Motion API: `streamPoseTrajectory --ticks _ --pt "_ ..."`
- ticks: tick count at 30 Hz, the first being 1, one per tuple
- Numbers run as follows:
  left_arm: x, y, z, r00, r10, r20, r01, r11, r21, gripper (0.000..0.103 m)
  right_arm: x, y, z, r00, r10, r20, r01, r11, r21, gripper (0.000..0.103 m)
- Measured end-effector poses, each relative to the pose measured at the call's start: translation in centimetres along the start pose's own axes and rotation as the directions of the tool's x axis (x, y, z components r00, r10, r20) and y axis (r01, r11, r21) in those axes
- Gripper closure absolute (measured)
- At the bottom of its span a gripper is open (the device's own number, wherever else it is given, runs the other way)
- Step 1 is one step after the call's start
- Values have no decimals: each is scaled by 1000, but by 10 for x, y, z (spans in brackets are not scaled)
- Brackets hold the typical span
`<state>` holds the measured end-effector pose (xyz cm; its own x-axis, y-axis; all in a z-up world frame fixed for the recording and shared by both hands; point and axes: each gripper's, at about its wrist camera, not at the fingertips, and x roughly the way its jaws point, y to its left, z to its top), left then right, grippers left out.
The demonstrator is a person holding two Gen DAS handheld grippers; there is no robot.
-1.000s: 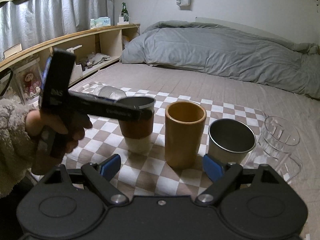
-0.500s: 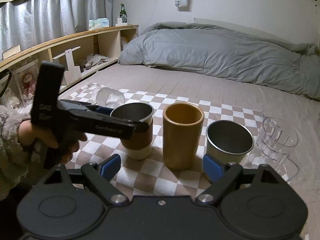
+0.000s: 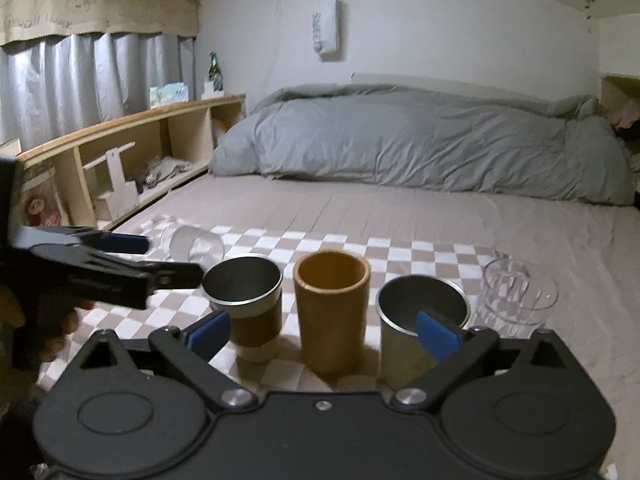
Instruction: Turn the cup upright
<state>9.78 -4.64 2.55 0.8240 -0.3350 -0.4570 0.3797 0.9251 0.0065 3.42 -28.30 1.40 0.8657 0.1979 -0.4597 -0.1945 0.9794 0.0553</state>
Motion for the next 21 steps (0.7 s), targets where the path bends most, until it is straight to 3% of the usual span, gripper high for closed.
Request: streamPoseTrajectory --ticks 4,21 --pt "-22 -4 -1 998 60 17 -61 998 8 0 -5 0 -4 1000 -13 25 12 1000 12 0" --pt "-74 4 -41 985 170 39 -166 981 -100 0 -12 23 -18 996 -34 78 35 999 -12 0"
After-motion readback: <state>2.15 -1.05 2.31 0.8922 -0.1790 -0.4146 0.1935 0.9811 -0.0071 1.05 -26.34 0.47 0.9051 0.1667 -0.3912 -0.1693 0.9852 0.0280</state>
